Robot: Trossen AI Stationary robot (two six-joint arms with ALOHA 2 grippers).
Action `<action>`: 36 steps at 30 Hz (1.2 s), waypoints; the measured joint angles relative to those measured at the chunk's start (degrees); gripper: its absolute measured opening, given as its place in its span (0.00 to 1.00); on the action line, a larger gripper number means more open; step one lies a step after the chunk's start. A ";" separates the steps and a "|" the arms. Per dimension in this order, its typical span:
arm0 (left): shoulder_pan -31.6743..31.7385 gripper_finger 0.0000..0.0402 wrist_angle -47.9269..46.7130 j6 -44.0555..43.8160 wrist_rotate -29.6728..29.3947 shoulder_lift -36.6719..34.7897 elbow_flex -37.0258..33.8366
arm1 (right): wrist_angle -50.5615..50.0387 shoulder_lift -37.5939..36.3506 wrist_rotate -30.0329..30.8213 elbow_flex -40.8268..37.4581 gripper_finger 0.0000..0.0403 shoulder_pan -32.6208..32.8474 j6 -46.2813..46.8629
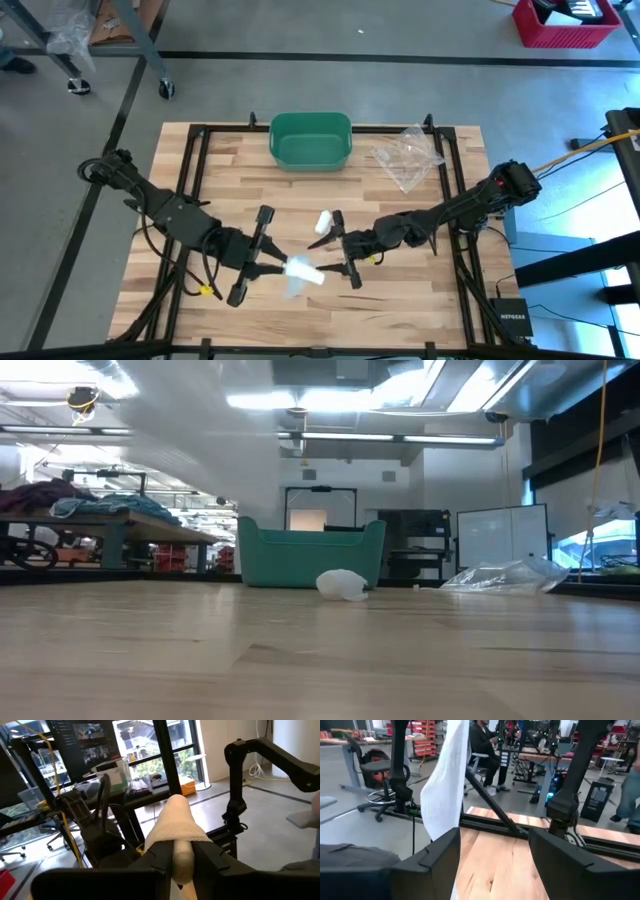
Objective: Roll bandage
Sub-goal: Roll the bottom white bandage
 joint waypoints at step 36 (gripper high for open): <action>1.92 0.10 3.71 -1.82 -17.16 0.16 0.00 | 1.54 3.15 8.73 -0.09 0.59 4.31 4.08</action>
